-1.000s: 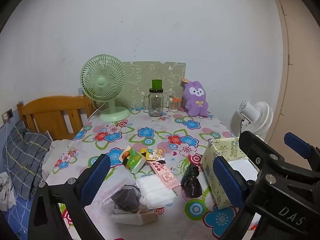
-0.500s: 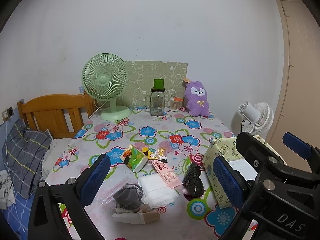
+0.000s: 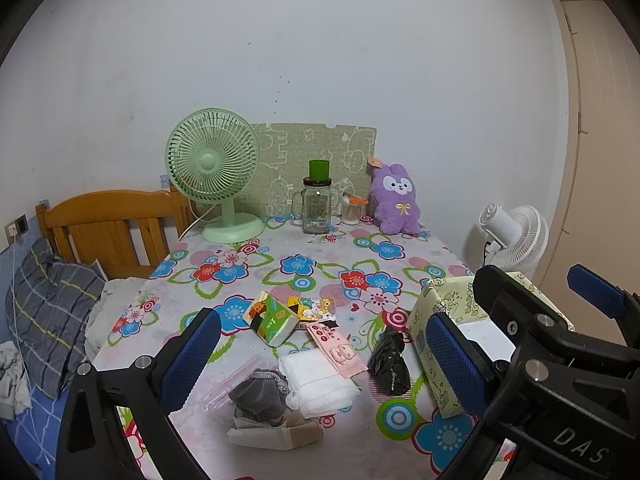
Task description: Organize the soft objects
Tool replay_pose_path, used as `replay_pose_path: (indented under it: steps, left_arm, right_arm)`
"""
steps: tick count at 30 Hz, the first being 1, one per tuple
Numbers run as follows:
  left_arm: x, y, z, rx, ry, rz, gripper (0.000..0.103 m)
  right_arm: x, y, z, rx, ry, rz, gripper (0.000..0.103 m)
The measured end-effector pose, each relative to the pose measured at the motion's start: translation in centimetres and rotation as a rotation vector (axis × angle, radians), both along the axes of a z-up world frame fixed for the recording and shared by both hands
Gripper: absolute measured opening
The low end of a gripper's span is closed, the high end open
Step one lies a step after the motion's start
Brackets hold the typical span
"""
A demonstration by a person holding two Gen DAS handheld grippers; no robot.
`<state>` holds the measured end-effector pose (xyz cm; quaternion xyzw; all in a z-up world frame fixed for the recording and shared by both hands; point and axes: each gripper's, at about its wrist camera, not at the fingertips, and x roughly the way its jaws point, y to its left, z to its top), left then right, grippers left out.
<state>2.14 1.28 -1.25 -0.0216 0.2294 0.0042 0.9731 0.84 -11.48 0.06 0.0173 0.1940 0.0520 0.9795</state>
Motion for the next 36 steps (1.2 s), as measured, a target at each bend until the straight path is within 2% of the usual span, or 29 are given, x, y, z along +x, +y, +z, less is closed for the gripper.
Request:
replay_pose_path:
  steps: [36]
  left_arm:
    - [-0.06, 0.17, 0.23, 0.005, -0.005, 0.002, 0.103]
  right_arm:
    - [0.27, 0.06, -0.13, 0.025, 0.012, 0.018, 0.103]
